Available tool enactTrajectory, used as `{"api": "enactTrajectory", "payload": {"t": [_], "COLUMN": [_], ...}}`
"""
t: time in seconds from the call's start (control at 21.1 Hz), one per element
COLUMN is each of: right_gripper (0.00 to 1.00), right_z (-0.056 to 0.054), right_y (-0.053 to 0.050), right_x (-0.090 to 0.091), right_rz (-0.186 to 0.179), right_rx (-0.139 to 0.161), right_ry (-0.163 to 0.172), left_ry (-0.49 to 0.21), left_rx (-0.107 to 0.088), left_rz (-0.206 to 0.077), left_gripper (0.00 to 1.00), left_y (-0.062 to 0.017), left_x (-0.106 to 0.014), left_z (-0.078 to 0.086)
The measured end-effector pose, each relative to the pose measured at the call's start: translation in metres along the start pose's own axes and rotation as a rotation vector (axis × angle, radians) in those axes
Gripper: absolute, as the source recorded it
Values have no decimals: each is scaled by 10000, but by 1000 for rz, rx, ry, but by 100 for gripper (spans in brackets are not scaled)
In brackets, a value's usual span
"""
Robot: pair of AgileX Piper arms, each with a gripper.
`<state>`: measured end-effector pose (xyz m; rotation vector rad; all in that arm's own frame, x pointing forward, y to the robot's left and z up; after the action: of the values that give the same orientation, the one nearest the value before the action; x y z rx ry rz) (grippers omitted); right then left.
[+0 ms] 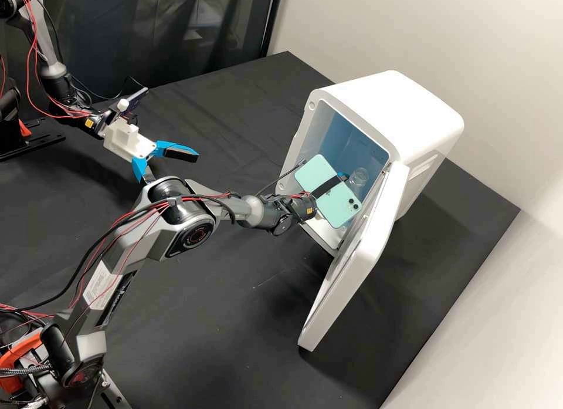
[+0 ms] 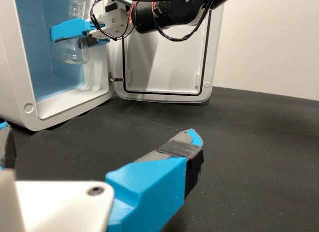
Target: Take the flask out of the incubator
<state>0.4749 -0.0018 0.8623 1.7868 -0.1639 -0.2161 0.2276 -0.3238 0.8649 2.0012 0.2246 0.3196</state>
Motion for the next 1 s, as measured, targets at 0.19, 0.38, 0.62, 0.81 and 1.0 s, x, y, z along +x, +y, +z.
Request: {"api": "enactTrajectory", "payload": {"t": [0.19,0.38,0.62,0.81,1.0], "right_gripper": [0,0,0,0,0], "right_z": [12,5,-27,64,156], "right_y": [-7,-83,-237,-289,-327], "right_x": [-4,-76,-280,-498,-721], "right_rz": [-1,-9,-20,-17,-10], "right_rx": [0,-18,-63,-66,-70], "right_ry": [-2,0,38,43,50], "left_ry": [0,0,0,0,-6], "left_rx": [0,0,0,0,3], "left_rz": [0,0,0,0,7], "left_gripper": [100,100,100,100,100], "left_y": [0,0,0,0,17], "left_x": [0,0,0,0,-3], "left_z": [0,0,0,0,17]}}
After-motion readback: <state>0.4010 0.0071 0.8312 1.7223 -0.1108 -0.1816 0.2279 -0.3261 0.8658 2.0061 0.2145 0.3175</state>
